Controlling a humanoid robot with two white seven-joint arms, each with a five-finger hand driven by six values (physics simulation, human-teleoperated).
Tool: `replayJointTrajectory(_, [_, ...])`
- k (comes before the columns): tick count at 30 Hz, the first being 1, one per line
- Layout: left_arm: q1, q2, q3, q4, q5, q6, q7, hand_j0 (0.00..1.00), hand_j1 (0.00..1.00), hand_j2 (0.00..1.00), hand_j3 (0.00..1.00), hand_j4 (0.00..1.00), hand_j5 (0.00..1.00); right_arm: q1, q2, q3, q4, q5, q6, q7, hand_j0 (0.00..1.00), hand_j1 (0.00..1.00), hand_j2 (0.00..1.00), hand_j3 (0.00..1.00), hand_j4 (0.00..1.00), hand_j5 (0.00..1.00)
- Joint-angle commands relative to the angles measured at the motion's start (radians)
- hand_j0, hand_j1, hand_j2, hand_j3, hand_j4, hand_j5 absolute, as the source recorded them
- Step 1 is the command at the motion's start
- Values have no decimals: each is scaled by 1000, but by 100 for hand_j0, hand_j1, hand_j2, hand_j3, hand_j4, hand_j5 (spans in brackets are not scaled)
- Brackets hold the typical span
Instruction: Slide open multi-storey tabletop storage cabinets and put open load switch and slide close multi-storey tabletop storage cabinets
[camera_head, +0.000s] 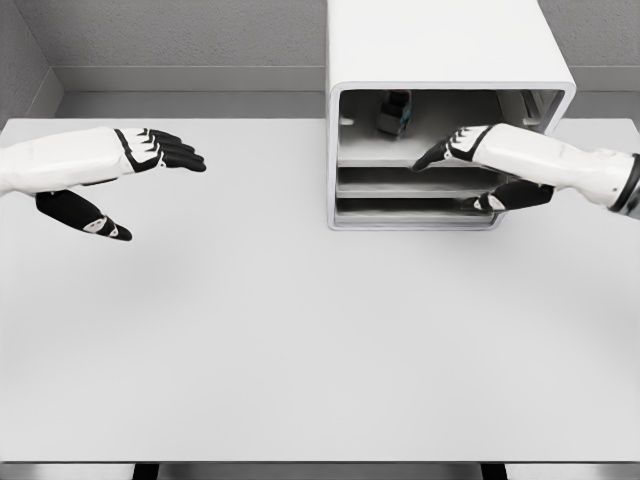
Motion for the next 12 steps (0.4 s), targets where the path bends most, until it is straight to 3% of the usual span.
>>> replayJointTrajectory(1, [0, 1, 0, -1, 7, 3, 0, 100, 100, 100, 100, 100, 100, 0, -94, -6, -94, -9, 2, -17, 80, 80, 80, 80, 80, 80])
replayJointTrajectory(4, [3, 1, -1, -1, 6, 3, 0, 100, 100, 100, 100, 100, 100, 23, -203, 25, -129, 5, 2, -37, 80, 80, 80, 80, 80, 80])
replayJointTrajectory(8, [21, -10, 0, 21, 3, 3, 0, 100, 100, 100, 100, 100, 100, 48, -234, 85, -149, 45, 2, -27, 79, 79, 79, 79, 79, 79])
replayJointTrajectory(12, [37, -11, 0, 31, 1, 3, 0, 100, 100, 100, 100, 100, 100, 48, -286, 89, -149, 45, 2, 12, 71, 71, 71, 71, 71, 71])
